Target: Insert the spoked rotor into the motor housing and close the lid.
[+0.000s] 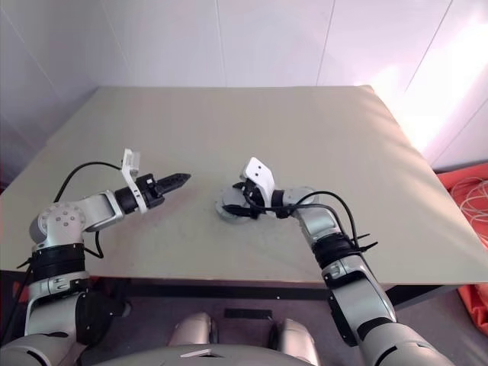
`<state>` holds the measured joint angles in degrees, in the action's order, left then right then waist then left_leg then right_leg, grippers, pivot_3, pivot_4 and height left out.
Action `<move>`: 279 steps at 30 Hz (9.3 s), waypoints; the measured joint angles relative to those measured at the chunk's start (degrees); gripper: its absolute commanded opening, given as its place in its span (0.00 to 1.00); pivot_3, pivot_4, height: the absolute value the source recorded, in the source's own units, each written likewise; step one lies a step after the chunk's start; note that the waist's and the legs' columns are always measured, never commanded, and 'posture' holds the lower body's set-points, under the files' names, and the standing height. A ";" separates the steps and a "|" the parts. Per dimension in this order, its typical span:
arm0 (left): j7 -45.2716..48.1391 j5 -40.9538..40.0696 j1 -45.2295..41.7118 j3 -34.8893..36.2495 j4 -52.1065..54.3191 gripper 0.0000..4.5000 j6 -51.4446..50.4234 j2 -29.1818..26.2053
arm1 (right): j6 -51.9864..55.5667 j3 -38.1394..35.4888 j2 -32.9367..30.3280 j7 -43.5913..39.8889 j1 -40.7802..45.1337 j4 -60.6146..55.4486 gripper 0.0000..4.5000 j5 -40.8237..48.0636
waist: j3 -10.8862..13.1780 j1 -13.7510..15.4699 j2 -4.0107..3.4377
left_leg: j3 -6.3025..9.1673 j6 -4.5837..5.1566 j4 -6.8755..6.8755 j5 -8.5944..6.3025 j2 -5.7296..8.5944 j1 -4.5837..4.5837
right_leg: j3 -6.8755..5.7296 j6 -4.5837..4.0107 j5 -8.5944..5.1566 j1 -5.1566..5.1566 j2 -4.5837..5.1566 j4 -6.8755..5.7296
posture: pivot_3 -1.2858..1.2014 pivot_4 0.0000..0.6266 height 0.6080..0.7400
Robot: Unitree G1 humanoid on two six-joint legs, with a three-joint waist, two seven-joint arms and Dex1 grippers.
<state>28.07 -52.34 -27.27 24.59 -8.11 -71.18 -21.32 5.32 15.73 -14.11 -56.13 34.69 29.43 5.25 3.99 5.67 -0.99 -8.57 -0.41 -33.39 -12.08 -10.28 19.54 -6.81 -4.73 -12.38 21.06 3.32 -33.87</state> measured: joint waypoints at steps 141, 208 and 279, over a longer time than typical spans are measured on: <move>-7.31 7.19 -12.27 -4.09 -22.80 0.00 -3.11 9.82 | 85.63 -34.63 3.33 26.95 5.89 -11.41 0.99 23.41 | -0.21 1.64 -0.08 | -0.03 -0.40 0.85 0.40 0.05 -0.20 | -0.01 0.62 -0.31 0.00 0.00 0.60 | 0.52 0.00 1.00; -16.50 -10.82 -0.56 20.23 -12.87 0.00 3.40 11.76 | 61.33 -55.81 19.27 48.91 19.73 12.51 0.45 37.75 | -0.17 1.50 -0.06 | -0.03 -0.61 0.32 0.53 -0.06 1.49 | 0.02 0.11 0.08 1.97 -0.02 -0.58 | 0.52 0.00 1.00; -14.03 -33.80 0.44 6.31 -18.97 0.71 4.51 7.43 | 67.72 -48.54 19.05 44.98 20.54 7.88 0.45 42.57 | -0.16 1.74 0.05 | 0.04 -0.95 0.03 0.73 -0.13 1.42 | 0.03 0.15 0.11 1.94 -0.07 -0.95 | 0.52 0.00 1.00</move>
<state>14.04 -86.13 -26.83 30.90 -27.07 -66.67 -13.89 73.04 -32.81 4.94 -11.14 55.23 37.31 47.81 3.83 7.41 -0.94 -8.53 -1.36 -33.36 -11.35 -10.42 20.96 -6.78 -4.58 -12.26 23.00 3.25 -34.82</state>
